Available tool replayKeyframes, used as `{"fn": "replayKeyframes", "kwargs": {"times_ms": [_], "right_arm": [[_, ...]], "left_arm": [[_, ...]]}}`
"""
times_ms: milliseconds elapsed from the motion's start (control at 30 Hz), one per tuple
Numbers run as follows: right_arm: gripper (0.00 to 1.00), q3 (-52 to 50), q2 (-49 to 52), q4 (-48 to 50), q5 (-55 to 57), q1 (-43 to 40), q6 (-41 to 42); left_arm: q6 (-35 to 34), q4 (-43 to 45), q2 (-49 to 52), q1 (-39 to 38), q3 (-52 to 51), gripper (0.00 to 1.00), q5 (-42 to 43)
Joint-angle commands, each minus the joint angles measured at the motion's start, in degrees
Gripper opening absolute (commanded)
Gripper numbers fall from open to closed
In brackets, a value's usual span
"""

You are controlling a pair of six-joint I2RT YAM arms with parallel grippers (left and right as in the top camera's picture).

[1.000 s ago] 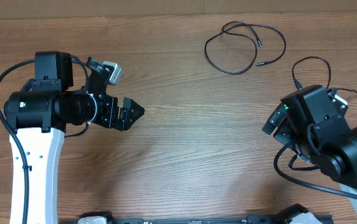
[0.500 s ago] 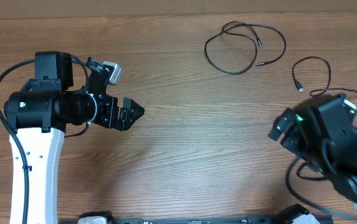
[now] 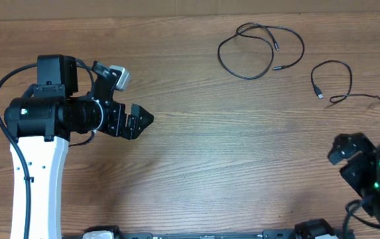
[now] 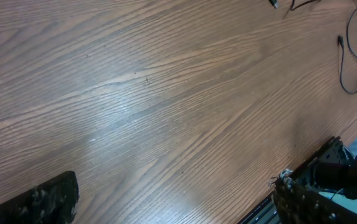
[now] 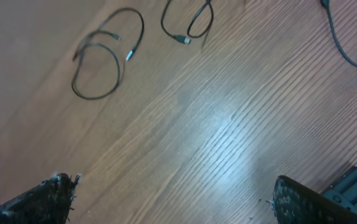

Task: Untangle cables

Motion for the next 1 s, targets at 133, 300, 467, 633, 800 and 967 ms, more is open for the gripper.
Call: {"fn": "replayKeyframes", "kwargs": {"times_ms": [133, 300, 467, 633, 800, 967], "right_arm": [[1.0, -0.5, -3.65, 0.17, 0.76, -0.55, -0.2], [1.0, -0.5, -3.78, 0.2, 0.74, -2.36, -0.2], [1.0, -0.5, -3.96, 0.2, 0.74, -2.99, -0.2], [1.0, -0.52, -5.46, 0.22, 0.76, -2.99, -0.2], [1.0, -0.74, -8.61, 0.04, 0.76, -2.99, -0.2], [1.0, -0.79, -10.95, -0.44, 0.94, -2.99, -0.24]], "left_arm": [[1.09, 0.09, -0.63, 0.17, 0.85, 0.99, 0.02], [1.09, 0.09, -0.63, 0.17, 0.85, 1.0, 0.02], [1.09, 0.09, -0.63, 0.17, 0.85, 1.0, 0.02], [1.09, 0.09, -0.63, 0.17, 0.85, 0.99, 0.02], [1.09, 0.09, -0.63, 0.17, 0.85, 1.0, 0.02], [1.09, 0.09, -0.63, 0.17, 0.85, 1.0, 0.02]]}}
